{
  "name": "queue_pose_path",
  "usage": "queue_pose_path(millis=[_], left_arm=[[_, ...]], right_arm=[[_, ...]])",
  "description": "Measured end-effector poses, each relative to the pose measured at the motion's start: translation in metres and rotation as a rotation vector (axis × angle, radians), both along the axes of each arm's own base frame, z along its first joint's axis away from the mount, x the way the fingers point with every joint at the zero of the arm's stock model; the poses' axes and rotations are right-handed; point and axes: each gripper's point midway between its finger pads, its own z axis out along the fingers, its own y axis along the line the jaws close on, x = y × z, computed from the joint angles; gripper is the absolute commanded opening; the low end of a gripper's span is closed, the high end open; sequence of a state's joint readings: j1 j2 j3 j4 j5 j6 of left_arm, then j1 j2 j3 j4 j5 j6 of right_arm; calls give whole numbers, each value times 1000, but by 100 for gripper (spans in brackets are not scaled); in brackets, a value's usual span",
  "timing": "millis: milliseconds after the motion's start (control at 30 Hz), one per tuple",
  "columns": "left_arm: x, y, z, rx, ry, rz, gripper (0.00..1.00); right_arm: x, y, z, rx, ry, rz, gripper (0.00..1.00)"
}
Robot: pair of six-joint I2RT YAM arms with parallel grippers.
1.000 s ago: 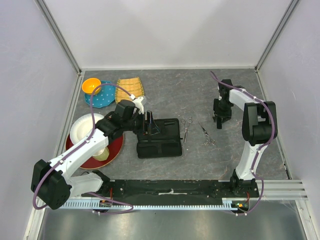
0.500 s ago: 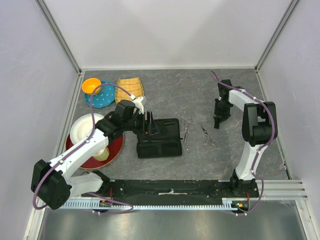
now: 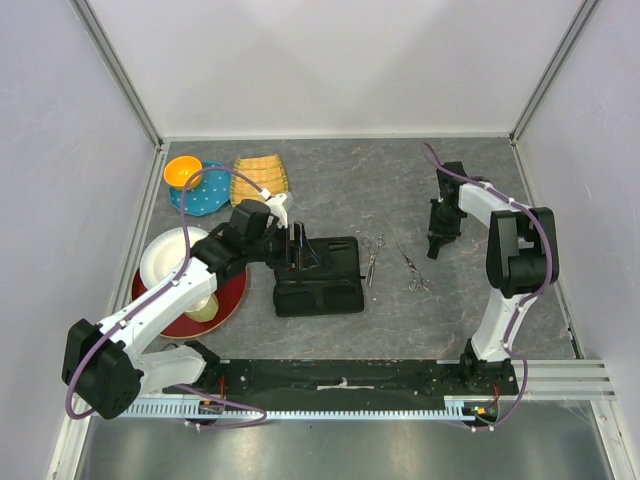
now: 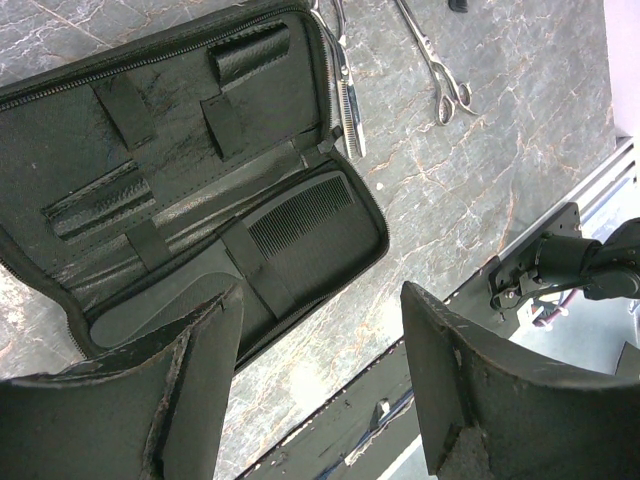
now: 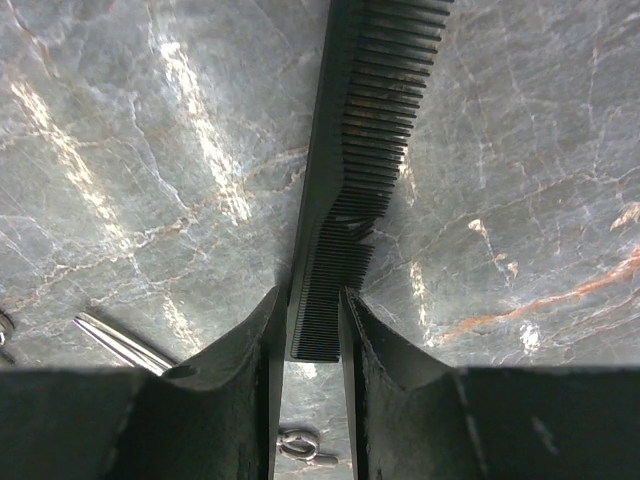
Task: Sort the hair-cutting tools
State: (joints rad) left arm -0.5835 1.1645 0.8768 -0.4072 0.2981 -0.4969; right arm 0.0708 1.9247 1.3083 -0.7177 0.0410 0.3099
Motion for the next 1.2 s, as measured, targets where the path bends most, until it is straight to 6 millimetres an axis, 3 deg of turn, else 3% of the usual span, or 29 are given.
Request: queue_pose_path(millis=[67,200,300,533,767,1033,1200], left_arm=[[0,0,0,-1,-2,0,71],[1,-1,1,-4,-6,0,71],[2,-1,2,-6,-9,-1,71],[2,-1,2,-7,-10,-1,71],[2,-2,2,-8,-11,-1,71],[3,-3,2,-10,-10,-3,71],[1,-4,2,-16,-6,-12,71]], right_arm=[[-3,1,0,0,1,2,35],[-16,4,1,-4,11,4,51],[-23,3,5,-19,4,-5,56],[-30,-3,15,-45,-43,-45,57],[-45,-3,-1,-43,-27,-86,60],[-41,11,2,-51,-99,-124,62],[-39,9,3,-67,-112,-139,62]])
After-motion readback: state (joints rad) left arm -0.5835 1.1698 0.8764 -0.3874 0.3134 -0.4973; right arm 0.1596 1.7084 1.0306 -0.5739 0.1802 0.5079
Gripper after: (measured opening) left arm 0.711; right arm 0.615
